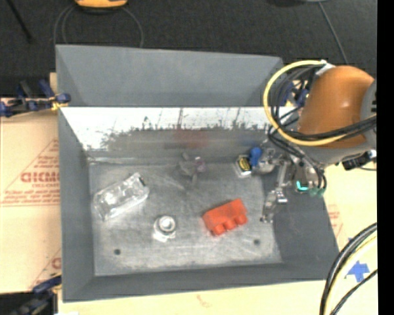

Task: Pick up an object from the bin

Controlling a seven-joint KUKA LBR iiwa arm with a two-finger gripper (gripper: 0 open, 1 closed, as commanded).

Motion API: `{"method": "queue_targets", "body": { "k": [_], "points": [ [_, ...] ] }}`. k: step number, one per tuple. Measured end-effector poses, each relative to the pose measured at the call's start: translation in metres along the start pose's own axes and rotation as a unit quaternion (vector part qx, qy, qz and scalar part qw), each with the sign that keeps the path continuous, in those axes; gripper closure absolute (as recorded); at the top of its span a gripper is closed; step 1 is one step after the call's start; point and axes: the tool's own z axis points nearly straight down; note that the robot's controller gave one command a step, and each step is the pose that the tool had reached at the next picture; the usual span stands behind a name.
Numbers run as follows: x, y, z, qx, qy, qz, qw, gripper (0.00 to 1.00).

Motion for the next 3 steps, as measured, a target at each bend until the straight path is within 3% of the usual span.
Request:
{"method": "queue_targets", "body": {
  "k": [1, 2, 3],
  "points": [
    [0.025, 0.033, 0.11, 0.002, -0.0104, -0.018, 0.9998, 0.0],
    [0.024, 0.032, 0.108, 0.002, -0.0117, -0.019, 0.9997, 1.0],
    [0.042, 0.023, -0.027, 0.001, -0.0069, -0.136, 0.9908, 1.0]
  ]
}}
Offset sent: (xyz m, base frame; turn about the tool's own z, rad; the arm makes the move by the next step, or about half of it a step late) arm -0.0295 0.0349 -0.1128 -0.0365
